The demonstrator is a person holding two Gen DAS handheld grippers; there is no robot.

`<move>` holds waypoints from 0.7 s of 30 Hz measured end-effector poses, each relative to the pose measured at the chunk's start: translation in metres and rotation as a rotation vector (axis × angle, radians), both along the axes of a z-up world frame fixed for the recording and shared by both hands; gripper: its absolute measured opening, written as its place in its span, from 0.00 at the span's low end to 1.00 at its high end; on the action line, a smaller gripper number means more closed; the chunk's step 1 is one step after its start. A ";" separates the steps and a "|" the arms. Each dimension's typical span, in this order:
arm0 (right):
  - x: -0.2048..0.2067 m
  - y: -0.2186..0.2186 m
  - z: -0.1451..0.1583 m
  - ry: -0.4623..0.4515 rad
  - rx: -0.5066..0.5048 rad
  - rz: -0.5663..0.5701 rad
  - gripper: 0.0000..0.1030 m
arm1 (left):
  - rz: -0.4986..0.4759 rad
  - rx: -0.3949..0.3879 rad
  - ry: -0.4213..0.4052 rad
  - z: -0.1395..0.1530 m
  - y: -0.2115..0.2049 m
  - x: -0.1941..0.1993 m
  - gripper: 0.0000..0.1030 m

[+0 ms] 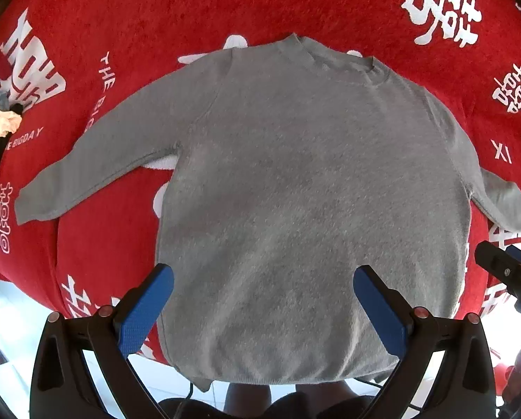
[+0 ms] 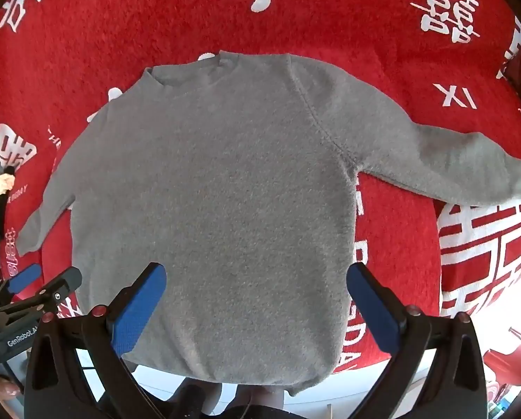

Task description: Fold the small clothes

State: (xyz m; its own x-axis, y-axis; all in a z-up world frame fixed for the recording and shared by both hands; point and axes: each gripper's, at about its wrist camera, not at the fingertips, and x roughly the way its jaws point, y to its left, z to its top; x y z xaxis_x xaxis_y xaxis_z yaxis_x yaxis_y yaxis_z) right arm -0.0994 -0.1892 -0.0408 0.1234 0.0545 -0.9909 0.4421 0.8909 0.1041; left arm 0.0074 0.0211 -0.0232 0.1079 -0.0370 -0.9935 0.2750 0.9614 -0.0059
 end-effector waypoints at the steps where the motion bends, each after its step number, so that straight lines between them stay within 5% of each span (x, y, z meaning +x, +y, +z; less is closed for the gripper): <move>1: 0.000 0.001 0.000 0.000 -0.001 0.001 1.00 | -0.001 0.002 0.000 0.000 0.001 0.000 1.00; 21: 0.002 0.006 0.005 -0.004 -0.013 0.004 1.00 | 0.000 0.006 -0.002 0.003 0.003 0.002 1.00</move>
